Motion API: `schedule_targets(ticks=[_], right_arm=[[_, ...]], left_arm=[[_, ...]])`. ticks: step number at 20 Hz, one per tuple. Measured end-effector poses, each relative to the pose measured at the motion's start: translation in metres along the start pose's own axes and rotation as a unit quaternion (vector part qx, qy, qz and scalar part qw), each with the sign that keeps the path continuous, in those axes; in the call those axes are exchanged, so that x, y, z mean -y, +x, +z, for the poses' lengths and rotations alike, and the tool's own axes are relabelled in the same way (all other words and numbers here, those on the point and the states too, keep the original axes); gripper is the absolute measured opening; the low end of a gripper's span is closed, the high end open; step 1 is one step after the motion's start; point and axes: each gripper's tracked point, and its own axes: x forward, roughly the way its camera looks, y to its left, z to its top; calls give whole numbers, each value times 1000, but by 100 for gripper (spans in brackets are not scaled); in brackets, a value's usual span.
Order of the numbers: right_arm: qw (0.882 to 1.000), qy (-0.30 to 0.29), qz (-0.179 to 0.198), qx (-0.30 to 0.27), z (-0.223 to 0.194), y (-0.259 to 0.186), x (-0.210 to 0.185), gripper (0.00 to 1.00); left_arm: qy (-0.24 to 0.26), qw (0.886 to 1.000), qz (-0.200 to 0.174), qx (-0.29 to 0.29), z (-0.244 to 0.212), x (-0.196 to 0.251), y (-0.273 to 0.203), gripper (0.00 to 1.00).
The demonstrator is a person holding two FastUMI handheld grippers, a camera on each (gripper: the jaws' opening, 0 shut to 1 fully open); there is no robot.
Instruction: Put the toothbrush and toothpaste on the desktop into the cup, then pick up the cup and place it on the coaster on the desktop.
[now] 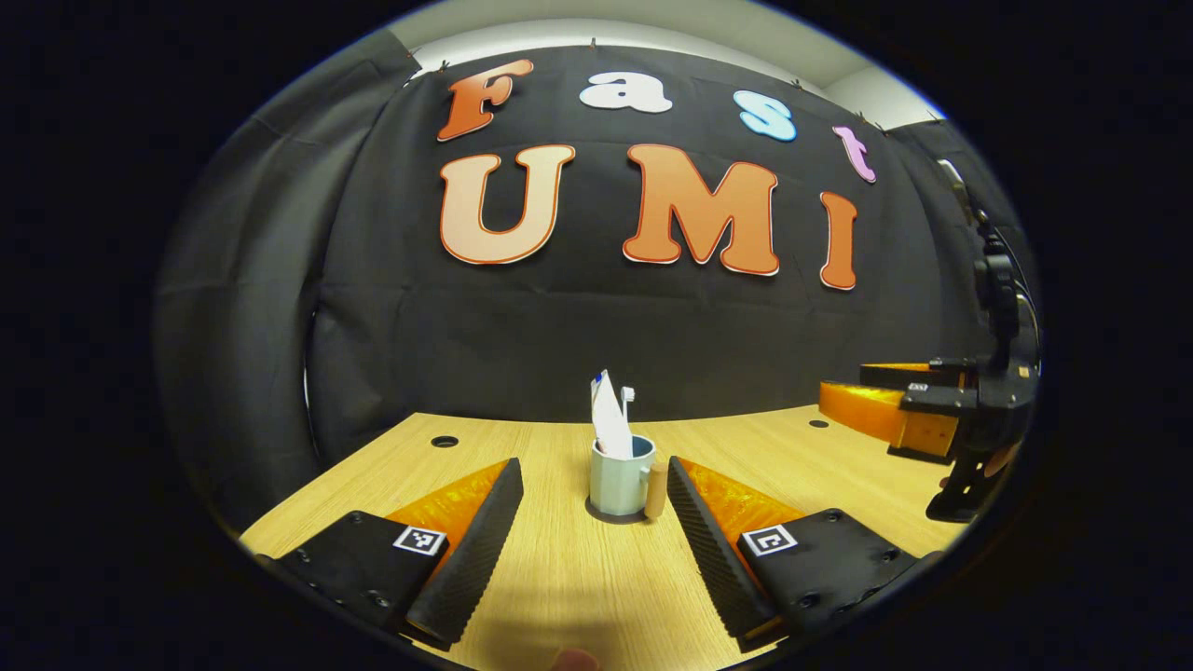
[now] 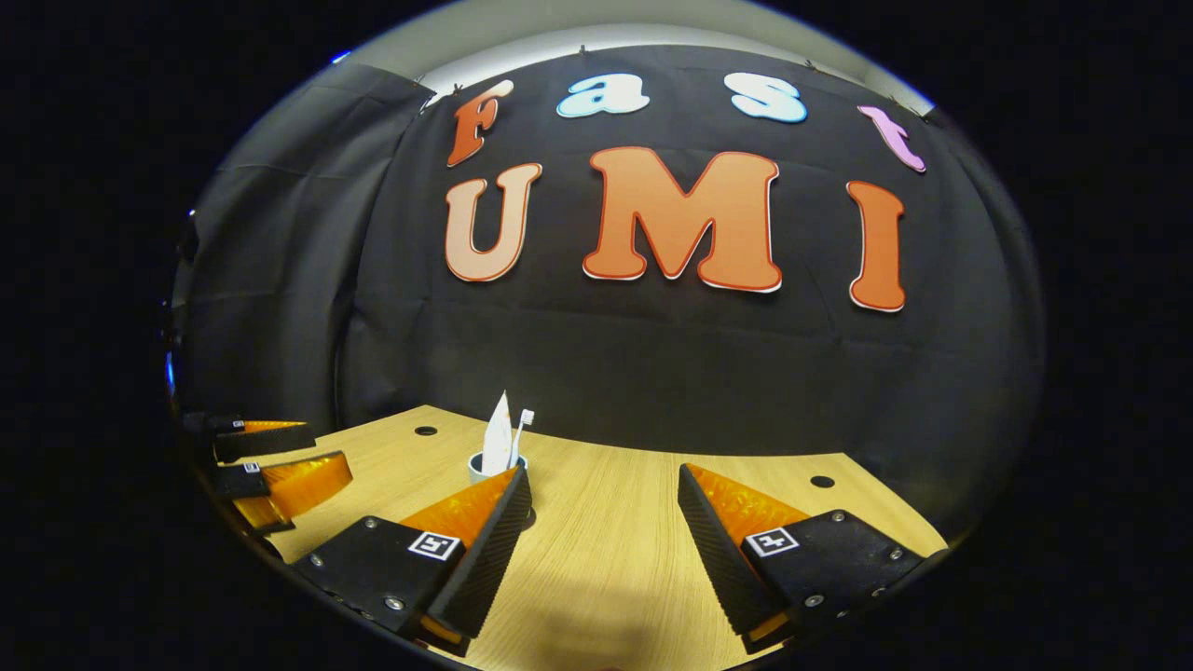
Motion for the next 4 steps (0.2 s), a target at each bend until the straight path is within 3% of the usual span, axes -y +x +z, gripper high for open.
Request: schedule_targets(ticks=[4], right_arm=[[1000, -17, -6, 19, -10, -13, 6, 95]], left_arm=[[10, 1000, 0, 10, 2, 4, -1, 99]])
